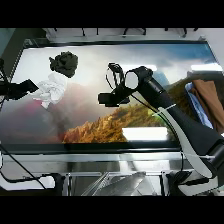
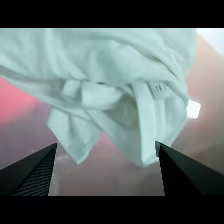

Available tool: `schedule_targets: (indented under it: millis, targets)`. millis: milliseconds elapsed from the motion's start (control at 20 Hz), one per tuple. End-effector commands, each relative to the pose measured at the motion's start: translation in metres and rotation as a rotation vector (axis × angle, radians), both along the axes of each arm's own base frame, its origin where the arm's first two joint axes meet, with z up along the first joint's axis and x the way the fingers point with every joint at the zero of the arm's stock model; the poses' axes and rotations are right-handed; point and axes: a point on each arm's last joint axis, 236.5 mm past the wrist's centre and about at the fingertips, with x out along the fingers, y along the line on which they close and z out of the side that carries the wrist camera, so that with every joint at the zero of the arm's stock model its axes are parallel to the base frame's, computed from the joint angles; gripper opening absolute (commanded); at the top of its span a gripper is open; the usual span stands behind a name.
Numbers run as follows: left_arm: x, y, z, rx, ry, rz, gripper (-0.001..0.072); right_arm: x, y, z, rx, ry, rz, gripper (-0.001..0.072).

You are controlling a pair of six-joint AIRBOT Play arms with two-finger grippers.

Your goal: Fold the shirts.

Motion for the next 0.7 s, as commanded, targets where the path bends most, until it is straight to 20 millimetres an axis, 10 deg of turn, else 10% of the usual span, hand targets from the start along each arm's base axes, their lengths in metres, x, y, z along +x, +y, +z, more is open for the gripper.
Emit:
schedule_targets:
  millis: [0, 500, 600, 650]
  targets:
    - [0.044, 0.017, -0.040, -0.047, 0.000, 0.010, 0.0691, -0.004, 0.006, -0.002, 0.011, 0.012, 0.014, 0.0024]
    - [0.108, -0.003, -0.135, -0.091, 0.100, -0.098, 0.0681, -0.043, 0.040, -0.001, 0.019, 0.019, 0.114, 0.0024]
    - [0.107, -0.017, -0.129, -0.086, 0.106, -0.138, 0.0024, -0.048, 0.040, -0.002, 0.011, 0.028, 0.125, 0.0023]
    - [0.108, -0.019, -0.118, -0.074, 0.085, -0.140, 0.0016, -0.047, 0.039, -0.003, 0.007, 0.030, 0.125, 0.0023]
